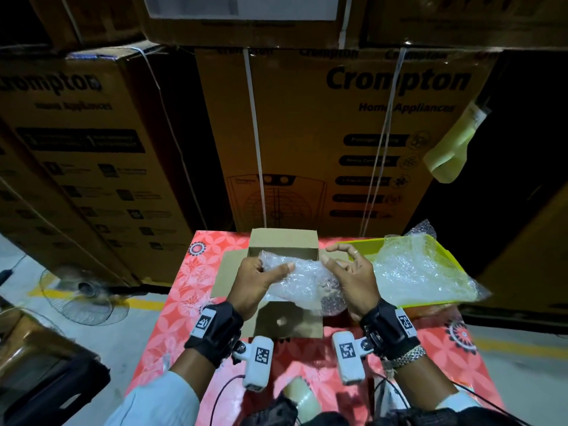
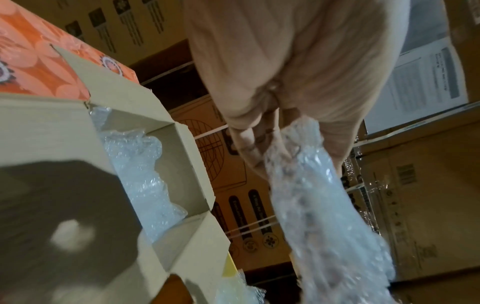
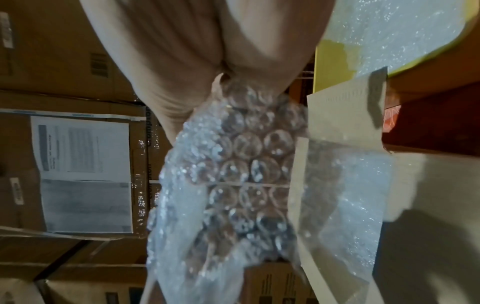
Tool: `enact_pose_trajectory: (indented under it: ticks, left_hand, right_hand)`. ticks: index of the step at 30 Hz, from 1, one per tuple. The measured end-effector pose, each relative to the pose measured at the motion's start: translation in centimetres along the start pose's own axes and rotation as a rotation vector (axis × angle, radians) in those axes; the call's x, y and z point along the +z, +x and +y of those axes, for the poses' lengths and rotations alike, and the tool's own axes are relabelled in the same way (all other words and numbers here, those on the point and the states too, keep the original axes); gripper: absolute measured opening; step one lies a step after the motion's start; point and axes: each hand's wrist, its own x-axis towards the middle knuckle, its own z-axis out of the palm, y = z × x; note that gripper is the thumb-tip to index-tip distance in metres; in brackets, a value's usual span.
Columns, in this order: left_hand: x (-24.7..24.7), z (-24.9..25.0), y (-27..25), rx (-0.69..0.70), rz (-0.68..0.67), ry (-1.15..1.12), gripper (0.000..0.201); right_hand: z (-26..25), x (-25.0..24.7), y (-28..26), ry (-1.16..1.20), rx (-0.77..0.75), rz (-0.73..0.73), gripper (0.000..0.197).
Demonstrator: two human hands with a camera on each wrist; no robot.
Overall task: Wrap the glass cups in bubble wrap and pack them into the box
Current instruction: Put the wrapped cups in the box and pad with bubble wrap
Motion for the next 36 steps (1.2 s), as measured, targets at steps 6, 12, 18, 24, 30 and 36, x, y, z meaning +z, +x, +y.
enact_pose_trajectory:
  ticks: [6, 12, 18, 24, 30, 36]
  left_hand:
    - [0.5, -1.1, 0.1, -0.051, -0.028, -0.169, 0.04]
    - [-0.2, -1.4, -0.6, 0.036, -0.057, -0.026, 0.013]
    - [-2.0, -1.4, -0.3, 0.013, -0.061, 0.004, 0.04]
    - [-2.6, -1.7, 0.2, 0.068, -0.067, 0.174, 0.021]
    - [-4.0, -2.1, 0.3, 0.057, -0.1, 0.158, 0.027]
    - [-5.3, -2.4, 0.2, 0.055, -0.214, 0.118, 0.019]
  right_hand:
    - [1.1, -0.4, -0.7, -0.127, -0.059, 0.002, 0.017]
    - [2.3, -1.0, -1.1, 0.086, 0.14, -0.002, 0.06]
    - [2.2, -1.0, -1.6, 0.067, 0.148, -0.055, 0.06]
    - [1.6, 0.9, -2.1, -0.226, -0.067, -0.003, 0.033]
    - [3.6, 1.4, -1.0, -0.153, -0.043, 0.122, 0.019]
    - [3.5, 2.7, -1.4, -0.261, -0.189, 0.111, 0.012]
